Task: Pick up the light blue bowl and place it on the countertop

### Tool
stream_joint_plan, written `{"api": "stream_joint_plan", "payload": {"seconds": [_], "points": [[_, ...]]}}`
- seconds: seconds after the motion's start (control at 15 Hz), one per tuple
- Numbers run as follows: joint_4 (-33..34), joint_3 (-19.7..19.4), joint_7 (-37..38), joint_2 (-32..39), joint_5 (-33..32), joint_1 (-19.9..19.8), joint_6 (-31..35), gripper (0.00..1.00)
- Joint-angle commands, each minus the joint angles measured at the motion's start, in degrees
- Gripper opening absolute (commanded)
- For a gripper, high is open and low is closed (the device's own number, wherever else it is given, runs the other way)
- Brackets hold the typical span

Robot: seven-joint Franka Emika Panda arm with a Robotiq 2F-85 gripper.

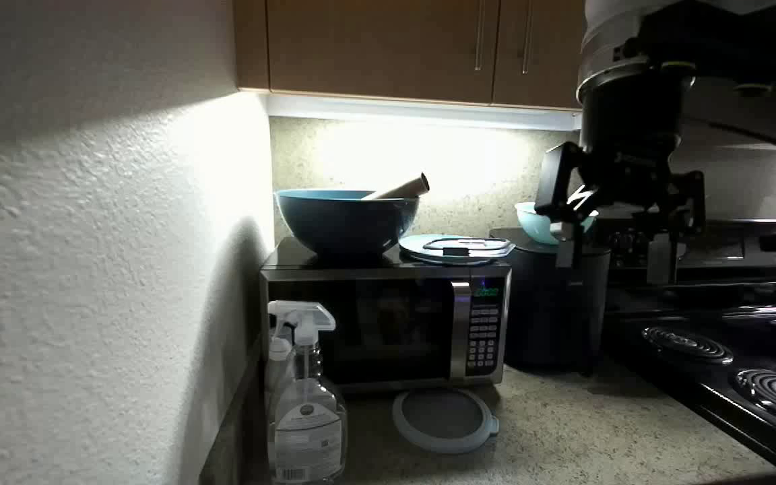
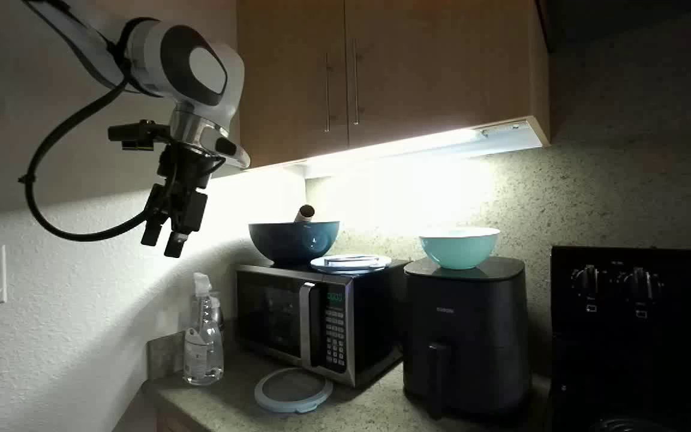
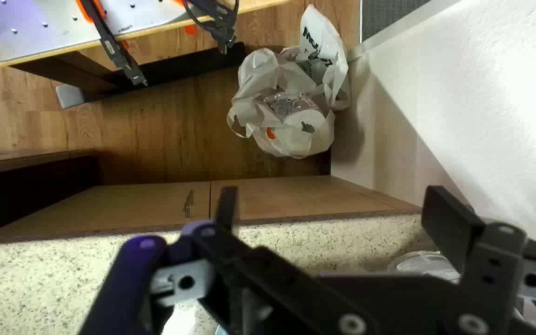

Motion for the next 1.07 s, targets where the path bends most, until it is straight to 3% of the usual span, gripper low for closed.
{"api": "stream_joint_plan", "payload": {"seconds": [0.0,0.4,0.47,0.8,1.0], "points": [[0.1,0.4,-0.2,0.0,0.1,-0.6,-0.2,1.0],[0.1,0.4,-0.2,0.0,0.1,-0.6,-0.2,1.0],[-1.0,0.7,3.0,-1.3,-0.8,-1.7,1.0,1.0],[-8.7,-0.6,11.1,-10.6,-2.7,-6.5,4.5,1.0],[-15.0,-1.6,14.7,-19.7,-3.6,-9.8,3.4,1.0]]}}
